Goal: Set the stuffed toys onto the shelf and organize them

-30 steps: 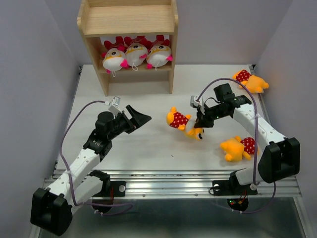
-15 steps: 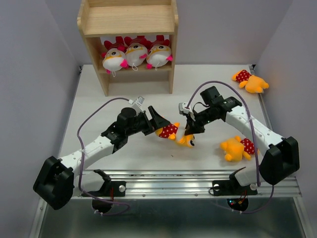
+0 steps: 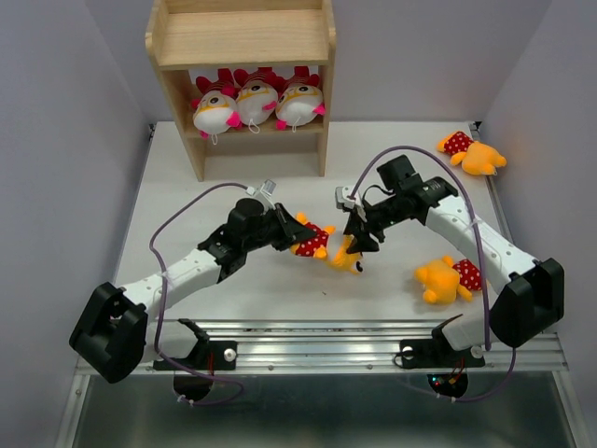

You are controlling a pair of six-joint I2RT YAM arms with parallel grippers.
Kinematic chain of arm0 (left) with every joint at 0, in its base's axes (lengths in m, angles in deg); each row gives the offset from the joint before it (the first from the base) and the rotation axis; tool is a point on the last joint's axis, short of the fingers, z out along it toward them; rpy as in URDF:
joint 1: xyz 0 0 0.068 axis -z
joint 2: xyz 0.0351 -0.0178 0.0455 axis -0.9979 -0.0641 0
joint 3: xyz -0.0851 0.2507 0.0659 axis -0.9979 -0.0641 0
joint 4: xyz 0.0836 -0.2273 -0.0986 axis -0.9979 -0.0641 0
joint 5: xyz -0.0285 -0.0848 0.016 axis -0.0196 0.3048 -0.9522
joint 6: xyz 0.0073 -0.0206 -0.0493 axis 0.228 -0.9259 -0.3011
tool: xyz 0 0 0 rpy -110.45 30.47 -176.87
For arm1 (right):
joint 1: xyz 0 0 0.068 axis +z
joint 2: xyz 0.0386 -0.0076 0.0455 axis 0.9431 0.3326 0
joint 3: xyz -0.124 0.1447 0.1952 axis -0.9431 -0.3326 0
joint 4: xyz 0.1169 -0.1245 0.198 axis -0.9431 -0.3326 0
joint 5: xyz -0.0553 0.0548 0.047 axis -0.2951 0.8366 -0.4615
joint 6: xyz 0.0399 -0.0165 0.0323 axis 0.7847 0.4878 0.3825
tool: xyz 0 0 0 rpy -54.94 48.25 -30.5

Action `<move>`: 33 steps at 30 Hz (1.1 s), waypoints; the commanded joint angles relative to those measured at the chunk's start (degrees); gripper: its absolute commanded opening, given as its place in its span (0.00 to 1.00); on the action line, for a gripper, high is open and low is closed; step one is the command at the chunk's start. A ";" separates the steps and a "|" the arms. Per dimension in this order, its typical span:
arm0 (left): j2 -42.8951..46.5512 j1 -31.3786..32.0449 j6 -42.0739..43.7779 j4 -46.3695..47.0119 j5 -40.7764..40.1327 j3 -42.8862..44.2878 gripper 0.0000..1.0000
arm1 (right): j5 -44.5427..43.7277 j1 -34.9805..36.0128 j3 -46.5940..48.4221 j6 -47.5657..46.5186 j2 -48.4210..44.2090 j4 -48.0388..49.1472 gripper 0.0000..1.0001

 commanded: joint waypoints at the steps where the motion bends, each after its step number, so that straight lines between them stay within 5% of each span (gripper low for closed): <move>1: 1.03 -2.74 -1.65 3.71 6.00 -1.12 0.00 | 2.51 0.33 5.56 -12.65 -0.97 -8.35 0.66; 2: 1.03 -3.63 -3.39 7.03 9.59 -3.48 0.00 | 3.23 0.33 6.09 -20.35 -1.05 -10.93 0.80; 3: 1.11 -4.51 -4.11 8.54 11.19 -4.64 0.00 | 3.93 0.33 6.44 -24.17 -1.23 -15.48 0.85; 10: 1.73 -10.75 -2.45 10.14 21.39 -6.23 0.00 | 6.40 0.33 1.89 -45.55 -4.30 -20.72 0.88; 25: 0.24 -11.46 -1.04 12.95 28.78 -4.03 0.00 | 7.36 2.70 -3.48 -35.72 -6.77 -1.73 0.84; 33: -0.47 -11.37 -3.23 17.26 28.70 -4.91 0.00 | 9.30 8.50 -4.98 -36.42 -6.33 -3.75 0.66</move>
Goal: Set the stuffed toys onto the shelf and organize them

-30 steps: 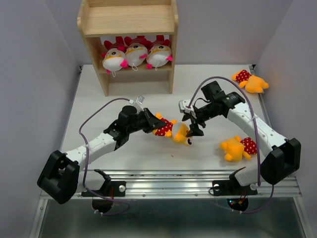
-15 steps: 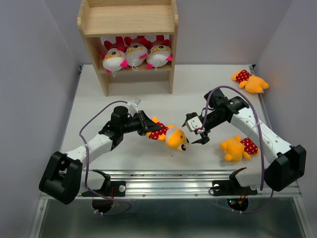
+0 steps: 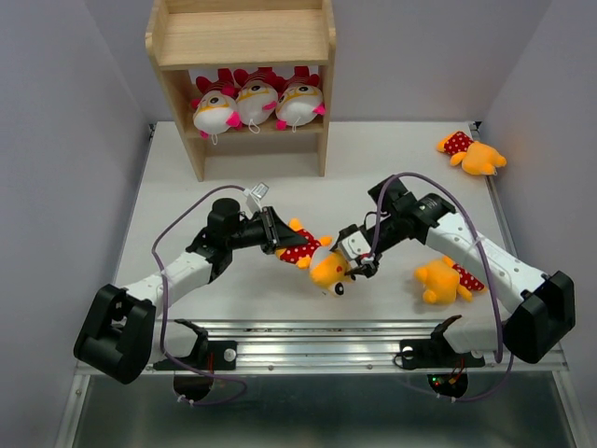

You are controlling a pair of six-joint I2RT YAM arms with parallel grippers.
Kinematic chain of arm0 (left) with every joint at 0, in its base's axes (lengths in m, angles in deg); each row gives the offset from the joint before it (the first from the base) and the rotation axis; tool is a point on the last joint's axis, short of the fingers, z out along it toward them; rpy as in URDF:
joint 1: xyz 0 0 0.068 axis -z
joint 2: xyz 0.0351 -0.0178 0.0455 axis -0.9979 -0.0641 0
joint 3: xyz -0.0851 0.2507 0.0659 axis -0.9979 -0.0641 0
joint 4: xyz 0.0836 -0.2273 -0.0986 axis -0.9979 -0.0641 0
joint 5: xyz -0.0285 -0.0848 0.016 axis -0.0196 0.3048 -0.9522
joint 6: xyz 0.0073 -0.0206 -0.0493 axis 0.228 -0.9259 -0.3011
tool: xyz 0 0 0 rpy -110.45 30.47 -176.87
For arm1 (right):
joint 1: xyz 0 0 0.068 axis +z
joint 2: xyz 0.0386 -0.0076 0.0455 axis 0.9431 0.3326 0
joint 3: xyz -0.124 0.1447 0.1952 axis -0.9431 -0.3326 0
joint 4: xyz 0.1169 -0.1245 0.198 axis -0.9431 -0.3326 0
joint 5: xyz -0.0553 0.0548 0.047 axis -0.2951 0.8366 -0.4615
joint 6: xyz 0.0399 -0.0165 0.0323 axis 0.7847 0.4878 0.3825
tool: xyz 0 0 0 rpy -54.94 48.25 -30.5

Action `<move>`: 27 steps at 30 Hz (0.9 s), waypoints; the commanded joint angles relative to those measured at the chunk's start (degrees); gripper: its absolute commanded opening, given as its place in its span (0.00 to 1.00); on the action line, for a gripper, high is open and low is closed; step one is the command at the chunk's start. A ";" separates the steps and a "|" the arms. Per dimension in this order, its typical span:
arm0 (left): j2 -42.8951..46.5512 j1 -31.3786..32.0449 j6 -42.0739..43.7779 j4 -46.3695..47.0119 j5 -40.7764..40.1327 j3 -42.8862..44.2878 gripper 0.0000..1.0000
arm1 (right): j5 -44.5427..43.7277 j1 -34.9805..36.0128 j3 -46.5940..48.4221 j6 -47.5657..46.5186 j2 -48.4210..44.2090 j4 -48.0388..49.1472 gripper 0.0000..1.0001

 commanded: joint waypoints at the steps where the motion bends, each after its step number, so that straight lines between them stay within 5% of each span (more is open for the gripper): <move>1: -0.34 -0.11 -2.07 7.55 1.42 1.15 0.00 | 3.12 2.60 -0.71 0.23 -0.84 0.84 0.58; 8: 0.63 -0.29 -2.87 9.23 0.72 0.26 0.00 | 1.27 3.13 0.95 15.76 -0.67 9.79 0.13; 10: 1.94 -0.73 -2.79 9.15 0.10 -0.18 0.18 | -1.01 3.13 4.02 22.97 -0.14 11.64 0.01; 11: 3.86 -1.25 -2.35 8.80 -0.25 0.08 0.42 | -2.41 3.13 5.25 24.38 -0.05 11.65 0.01; 13: 6.68 -1.43 3.23 4.78 -2.09 2.10 0.55 | -3.82 3.13 8.84 28.94 -0.05 11.82 0.01; 18: 18.79 -1.43 21.18 -22.43 -21.80 15.69 0.85 | -11.36 3.13 17.37 37.48 -0.23 13.23 0.01; 21: 24.77 -1.43 28.12 -33.08 -36.48 21.24 0.99 | -15.76 3.13 24.73 39.59 1.18 13.40 0.01; 27: 32.61 -1.43 33.95 -42.78 -50.26 25.84 0.99 | -29.04 3.13 42.30 41.02 9.43 18.22 0.01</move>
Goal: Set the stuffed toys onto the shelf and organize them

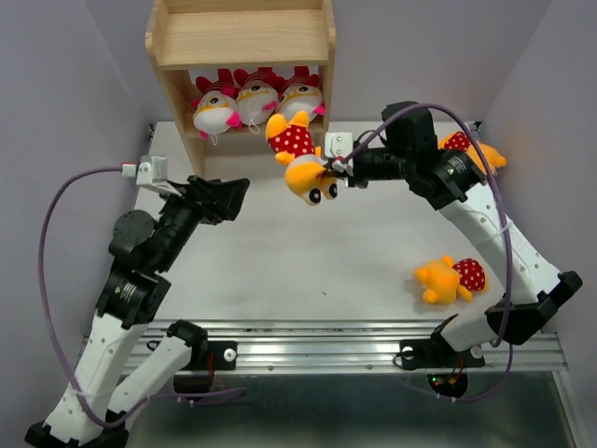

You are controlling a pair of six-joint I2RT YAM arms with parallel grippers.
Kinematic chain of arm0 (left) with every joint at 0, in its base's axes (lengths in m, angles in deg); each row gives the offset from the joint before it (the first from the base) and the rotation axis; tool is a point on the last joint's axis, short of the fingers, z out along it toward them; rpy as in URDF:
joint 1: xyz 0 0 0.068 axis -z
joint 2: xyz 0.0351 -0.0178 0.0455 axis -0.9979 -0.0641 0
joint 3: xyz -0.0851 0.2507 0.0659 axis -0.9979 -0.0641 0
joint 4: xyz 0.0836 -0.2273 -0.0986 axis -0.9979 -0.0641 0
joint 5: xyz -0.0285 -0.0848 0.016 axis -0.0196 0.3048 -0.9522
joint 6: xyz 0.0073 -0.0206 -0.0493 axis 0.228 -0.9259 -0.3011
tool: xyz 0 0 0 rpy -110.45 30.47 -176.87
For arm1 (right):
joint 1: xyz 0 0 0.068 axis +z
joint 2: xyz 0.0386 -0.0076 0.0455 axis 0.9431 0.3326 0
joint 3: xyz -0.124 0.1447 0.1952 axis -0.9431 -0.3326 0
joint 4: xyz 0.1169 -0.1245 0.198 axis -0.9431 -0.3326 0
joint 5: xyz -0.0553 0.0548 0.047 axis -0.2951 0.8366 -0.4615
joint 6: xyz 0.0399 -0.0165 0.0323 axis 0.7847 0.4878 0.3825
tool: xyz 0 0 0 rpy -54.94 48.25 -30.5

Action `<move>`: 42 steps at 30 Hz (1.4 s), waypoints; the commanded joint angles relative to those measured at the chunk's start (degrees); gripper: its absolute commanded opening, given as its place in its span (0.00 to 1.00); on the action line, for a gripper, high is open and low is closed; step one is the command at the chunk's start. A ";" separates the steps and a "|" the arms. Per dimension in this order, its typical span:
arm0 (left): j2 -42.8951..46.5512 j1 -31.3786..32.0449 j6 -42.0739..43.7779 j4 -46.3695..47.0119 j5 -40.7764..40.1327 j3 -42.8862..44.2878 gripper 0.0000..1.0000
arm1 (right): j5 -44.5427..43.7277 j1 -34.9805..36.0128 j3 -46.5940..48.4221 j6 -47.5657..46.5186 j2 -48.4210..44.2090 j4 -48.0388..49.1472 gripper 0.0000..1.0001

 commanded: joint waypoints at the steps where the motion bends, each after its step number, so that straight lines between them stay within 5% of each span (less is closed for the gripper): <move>1: 3.66 0.27 7.66 -11.15 -12.91 1.36 0.99 | -13.05 0.18 12.53 2.65 5.57 8.09 0.01; 13: 13.51 0.27 3.27 -10.98 -12.47 -7.08 0.99 | -30.28 0.18 42.06 -3.67 28.67 22.85 0.02; 29: 18.61 0.27 1.33 -11.85 -12.38 -10.95 0.99 | -38.73 -1.49 47.17 0.19 40.03 43.87 0.01; 37: 19.84 0.27 -0.25 -11.68 -11.68 -12.09 0.98 | -38.47 -3.68 46.21 0.98 41.70 47.04 0.22; 42: 20.01 0.27 -0.95 -11.59 -11.42 -12.53 0.98 | -37.94 -4.21 45.33 1.51 41.53 47.21 0.48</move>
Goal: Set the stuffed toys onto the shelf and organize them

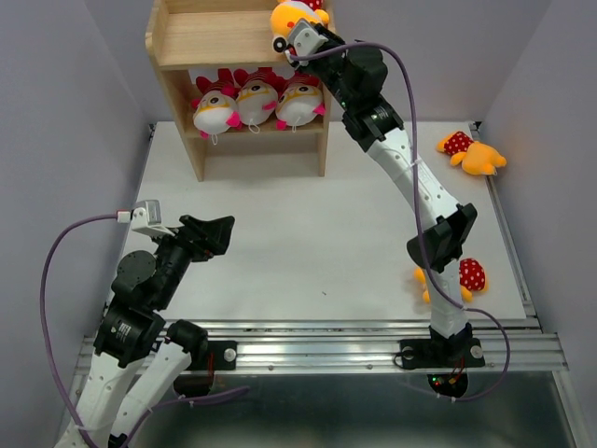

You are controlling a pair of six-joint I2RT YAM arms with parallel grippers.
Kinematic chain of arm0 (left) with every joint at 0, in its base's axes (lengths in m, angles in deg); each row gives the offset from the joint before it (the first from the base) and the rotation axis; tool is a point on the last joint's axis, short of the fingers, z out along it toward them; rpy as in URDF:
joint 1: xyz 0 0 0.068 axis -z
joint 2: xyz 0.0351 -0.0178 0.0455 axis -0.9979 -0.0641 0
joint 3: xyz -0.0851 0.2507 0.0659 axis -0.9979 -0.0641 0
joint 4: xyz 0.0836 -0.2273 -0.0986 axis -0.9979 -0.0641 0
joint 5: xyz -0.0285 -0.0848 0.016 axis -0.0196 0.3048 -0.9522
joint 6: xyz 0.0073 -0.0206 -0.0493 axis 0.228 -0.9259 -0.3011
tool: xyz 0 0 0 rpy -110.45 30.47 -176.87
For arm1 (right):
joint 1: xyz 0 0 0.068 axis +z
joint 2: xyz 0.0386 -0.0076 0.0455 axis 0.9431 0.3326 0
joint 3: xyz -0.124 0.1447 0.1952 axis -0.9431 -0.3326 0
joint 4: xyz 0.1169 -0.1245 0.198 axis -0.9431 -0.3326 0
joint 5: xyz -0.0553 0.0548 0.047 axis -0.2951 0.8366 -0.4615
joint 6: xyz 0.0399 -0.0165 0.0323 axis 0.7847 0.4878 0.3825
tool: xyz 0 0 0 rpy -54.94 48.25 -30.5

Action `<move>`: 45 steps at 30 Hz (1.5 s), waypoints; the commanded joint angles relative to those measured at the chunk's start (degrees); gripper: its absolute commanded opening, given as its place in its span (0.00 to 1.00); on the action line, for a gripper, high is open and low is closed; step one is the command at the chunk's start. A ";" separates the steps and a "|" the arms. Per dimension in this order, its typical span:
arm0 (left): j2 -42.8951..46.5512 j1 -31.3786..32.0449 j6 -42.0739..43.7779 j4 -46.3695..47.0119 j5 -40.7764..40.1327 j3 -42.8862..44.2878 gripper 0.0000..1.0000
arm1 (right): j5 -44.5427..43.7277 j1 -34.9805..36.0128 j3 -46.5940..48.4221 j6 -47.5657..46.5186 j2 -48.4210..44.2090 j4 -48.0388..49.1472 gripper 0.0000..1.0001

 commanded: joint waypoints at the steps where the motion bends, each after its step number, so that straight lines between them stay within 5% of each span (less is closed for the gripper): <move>1: 0.74 0.27 -0.89 2.13 0.19 -0.94 0.98 | -0.63 -1.43 0.48 1.09 -0.57 4.44 0.50; 9: 0.65 0.27 -1.68 3.10 1.15 -1.82 0.98 | -0.01 -1.96 -1.37 2.67 -2.94 4.88 0.77; 24: 0.30 0.27 -1.94 3.89 1.68 -2.00 0.98 | 6.31 -2.49 -6.11 13.30 -12.43 1.19 0.91; 29: 0.12 0.27 -1.68 3.63 1.33 -1.74 0.98 | 11.23 -2.49 -9.01 16.30 -18.84 -9.15 0.96; 36: -0.32 0.19 0.08 2.57 1.06 -1.38 0.99 | 17.20 -4.34 -28.49 17.88 -32.11 -18.67 0.99; 39: -0.93 0.27 -0.36 3.80 2.82 -2.87 0.99 | 21.23 -9.50 -43.94 20.33 -38.77 -21.65 0.99; 45: -2.34 0.19 -0.45 5.82 6.34 -4.46 0.98 | 23.29 -19.96 -57.34 18.68 -43.64 -31.67 1.00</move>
